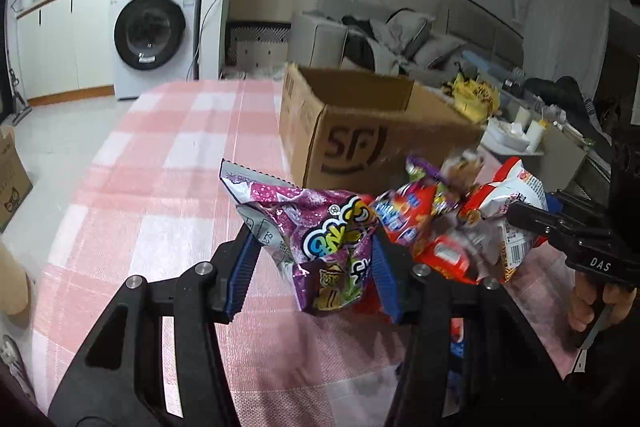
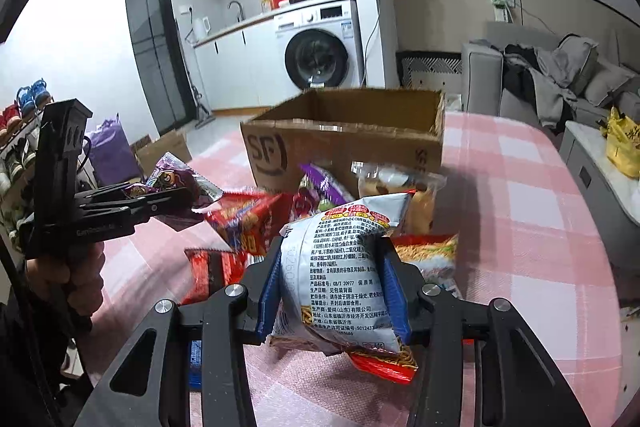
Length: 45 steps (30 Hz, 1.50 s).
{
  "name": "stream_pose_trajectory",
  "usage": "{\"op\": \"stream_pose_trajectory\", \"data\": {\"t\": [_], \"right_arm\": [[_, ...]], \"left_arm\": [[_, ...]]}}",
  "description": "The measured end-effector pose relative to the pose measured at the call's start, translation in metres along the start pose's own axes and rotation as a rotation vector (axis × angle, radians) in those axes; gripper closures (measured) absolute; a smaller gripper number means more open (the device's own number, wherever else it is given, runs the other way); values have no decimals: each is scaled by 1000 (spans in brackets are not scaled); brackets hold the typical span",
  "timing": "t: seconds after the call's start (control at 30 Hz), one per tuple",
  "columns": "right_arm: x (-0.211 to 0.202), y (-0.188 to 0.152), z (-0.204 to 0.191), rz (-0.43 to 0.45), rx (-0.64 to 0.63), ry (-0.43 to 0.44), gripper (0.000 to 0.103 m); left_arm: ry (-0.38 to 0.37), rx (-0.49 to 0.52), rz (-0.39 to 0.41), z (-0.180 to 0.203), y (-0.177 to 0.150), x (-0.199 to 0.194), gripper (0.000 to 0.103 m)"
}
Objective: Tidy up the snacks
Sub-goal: 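Carry both bags over the SF box and open both tools to drop them in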
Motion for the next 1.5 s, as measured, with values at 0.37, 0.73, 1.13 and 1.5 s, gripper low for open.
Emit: {"op": "stream_pose_trajectory", "data": {"t": [0.37,0.73,1.13,1.5], "right_arm": [[-25,36,12,81,75,-4,58],[-24,84,31,128,155,-12,58],[-1,134,40,137,205,15,58],[48,160,59,97,266,7,58]], "left_arm": [[-2,41,114,25,38,-41,54],[-19,55,193,47,91,-47,53],[-20,61,187,57,148,-1,53],[-12,77,125,66,172,63,53]]}}
Point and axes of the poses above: each gripper's, at about its wrist camera, not at the fingertips, and x roughly the way its jaws point, z to its right, y to its top, the point moved 9 cm from there along x, roughly the way its jaws point, and after that the axes turned 6 degrees about -z, right-handed, at the moved point
